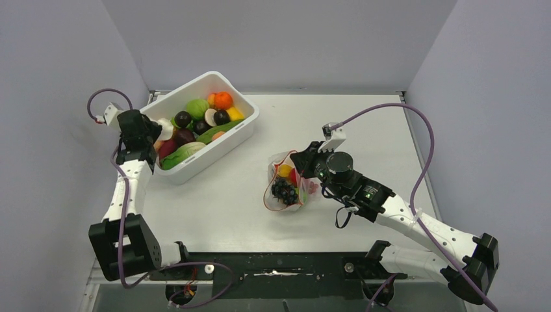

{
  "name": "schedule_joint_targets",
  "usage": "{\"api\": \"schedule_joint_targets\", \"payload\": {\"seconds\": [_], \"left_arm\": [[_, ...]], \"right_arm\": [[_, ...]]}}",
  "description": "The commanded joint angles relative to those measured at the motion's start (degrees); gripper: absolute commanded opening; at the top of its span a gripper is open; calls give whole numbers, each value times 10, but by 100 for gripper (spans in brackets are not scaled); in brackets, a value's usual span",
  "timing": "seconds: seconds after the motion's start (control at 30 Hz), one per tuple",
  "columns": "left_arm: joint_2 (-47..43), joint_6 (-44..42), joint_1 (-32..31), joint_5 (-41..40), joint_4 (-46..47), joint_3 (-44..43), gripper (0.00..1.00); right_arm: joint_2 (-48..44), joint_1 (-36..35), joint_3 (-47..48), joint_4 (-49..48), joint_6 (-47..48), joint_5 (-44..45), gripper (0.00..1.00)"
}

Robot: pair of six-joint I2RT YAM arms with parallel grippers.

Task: Place the food in the zip-top bag and seal the zipper
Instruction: Pick up the fake vegetable from the bin.

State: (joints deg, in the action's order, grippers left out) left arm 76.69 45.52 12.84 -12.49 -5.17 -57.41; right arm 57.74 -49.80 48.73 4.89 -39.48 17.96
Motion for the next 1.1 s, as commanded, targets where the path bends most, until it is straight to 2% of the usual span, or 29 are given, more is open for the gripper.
{"api": "schedule_joint_targets", "payload": {"seconds": [0.0,0.37,0.67,1.07], "left_arm": [[-66,-38,-4,63,29,20,16],[-169,-26,-21,239,14,70,16],[-226,-9,-81,313,30,102,17],[-271,39,-246,326,94,126,17]], "right_arm": [[-1,4,22,-37,-7,-5,0],[32,3,46,-38,-18,-9,0],[73,4,76,-50,-30,-18,0],[121,4,105,-80,-57,-30,0]]}}
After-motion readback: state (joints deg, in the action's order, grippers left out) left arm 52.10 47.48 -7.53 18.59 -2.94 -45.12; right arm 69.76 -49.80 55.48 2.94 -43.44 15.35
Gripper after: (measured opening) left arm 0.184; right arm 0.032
